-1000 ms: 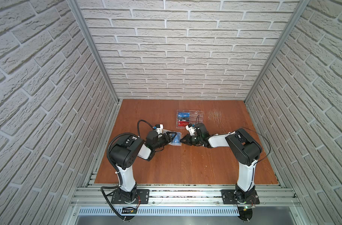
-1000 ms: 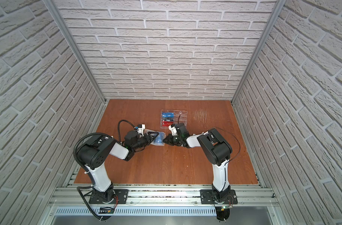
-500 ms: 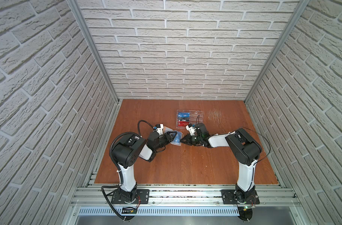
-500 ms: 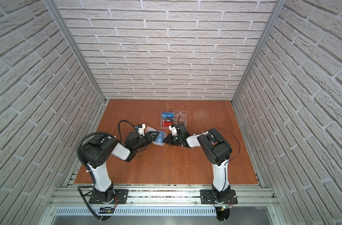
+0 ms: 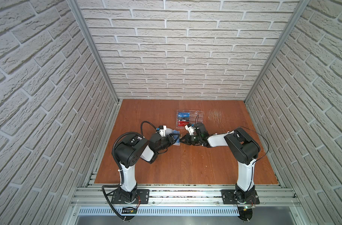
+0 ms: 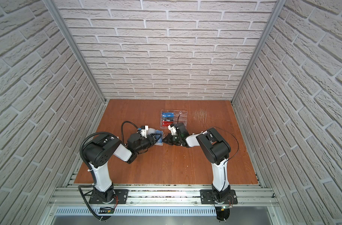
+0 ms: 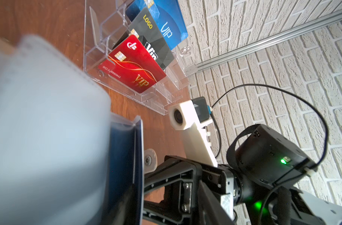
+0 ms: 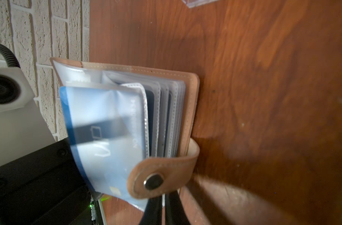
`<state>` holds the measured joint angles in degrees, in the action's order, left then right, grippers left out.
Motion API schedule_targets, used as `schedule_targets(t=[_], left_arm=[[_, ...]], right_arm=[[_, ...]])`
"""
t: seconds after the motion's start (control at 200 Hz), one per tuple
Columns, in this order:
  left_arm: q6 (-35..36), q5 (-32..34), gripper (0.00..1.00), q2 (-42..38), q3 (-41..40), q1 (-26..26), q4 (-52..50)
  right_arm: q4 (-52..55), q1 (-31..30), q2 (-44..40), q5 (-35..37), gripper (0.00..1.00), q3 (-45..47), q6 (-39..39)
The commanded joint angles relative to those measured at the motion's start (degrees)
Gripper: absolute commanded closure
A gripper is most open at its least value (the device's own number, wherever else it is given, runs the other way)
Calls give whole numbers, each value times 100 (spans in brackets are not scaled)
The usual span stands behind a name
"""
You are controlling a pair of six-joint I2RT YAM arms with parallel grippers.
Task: Take the credit cards out of the card holder
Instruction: Take out the credit card from the card slot.
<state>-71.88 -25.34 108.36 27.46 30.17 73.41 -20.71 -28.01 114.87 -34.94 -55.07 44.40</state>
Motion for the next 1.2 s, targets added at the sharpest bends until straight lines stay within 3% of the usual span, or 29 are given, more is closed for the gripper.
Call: schedule_targets(t=[0.0, 0.355, 0.73, 1.195], left_arm=[[-134, -842, 49, 149, 13, 304, 374], [-83, -887, 56, 128, 87, -56, 30], [508, -1158, 58, -247, 549, -243, -1695], [315, -1289, 61, -253, 584, -368, -1665]], right_arm=[[598, -262, 455, 505, 93, 64, -36], [713, -258, 418, 545, 94, 58, -137], [1878, -241, 223, 931, 94, -443, -933], [2895, -13, 422, 933, 94, -1328, -1546]])
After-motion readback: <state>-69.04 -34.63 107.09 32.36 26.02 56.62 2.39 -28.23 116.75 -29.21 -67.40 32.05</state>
